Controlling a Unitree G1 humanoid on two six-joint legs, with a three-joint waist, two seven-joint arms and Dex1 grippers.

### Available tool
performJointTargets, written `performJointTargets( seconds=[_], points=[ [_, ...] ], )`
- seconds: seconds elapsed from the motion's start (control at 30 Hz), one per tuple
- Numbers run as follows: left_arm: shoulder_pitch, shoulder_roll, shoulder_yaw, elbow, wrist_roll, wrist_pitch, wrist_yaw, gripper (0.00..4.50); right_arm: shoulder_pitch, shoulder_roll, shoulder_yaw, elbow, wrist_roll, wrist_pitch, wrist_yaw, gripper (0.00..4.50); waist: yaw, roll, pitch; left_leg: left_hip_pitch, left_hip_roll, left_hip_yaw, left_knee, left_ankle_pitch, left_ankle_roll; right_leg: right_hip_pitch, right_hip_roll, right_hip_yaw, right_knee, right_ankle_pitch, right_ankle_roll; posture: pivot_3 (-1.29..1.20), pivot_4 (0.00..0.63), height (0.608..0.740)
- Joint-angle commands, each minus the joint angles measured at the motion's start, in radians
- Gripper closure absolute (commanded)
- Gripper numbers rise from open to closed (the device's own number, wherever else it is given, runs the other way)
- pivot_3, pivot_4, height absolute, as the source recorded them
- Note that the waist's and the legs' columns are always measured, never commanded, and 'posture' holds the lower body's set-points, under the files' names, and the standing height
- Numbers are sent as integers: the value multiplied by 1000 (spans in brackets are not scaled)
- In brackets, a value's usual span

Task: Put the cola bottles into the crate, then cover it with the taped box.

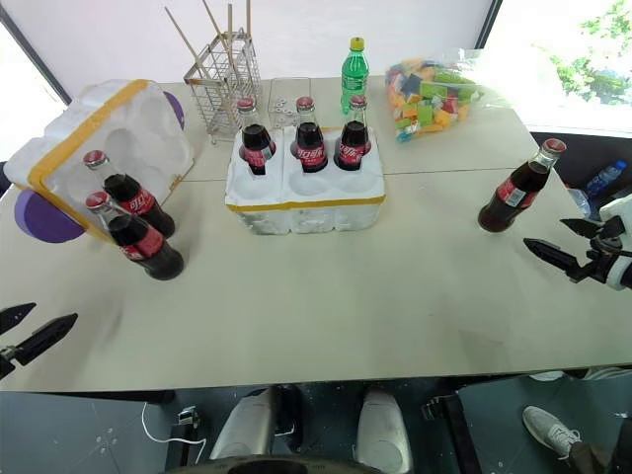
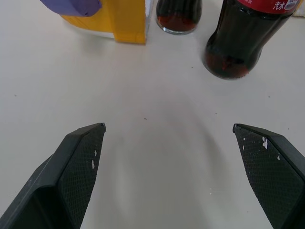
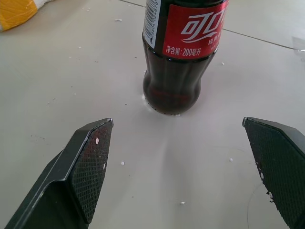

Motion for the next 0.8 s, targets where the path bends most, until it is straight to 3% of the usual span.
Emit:
performJointTargets(
  seconds=[0.03,0.3,0.53,0.8],
  points=[
    [-2,0,26,-10,2,-21,0,19,4,-6,-32,-42,16,-5,-5,0,0,0,0,0,0,0,0,0,0,0,0,0,0,0,0,0,150,736],
    [-55,15,45,28,-6,-1,41,19,22,5,-39,-70,29,5,-20,0,0,0,0,0,0,0,1,0,0,0,0,0,1,0,0,0,150,736],
    [-91,17,37,-6,-34,0,38,19,57,-13,-55,-187,113,145,57,0,1,0,0,0,0,0,2,0,0,1,0,0,2,0,0,0,150,736],
    [-121,10,-5,-142,-125,45,17,19,79,-80,-78,-605,336,471,171,0,2,0,0,0,1,-1,2,0,0,1,-1,0,3,0,0,0,150,736]
  ],
)
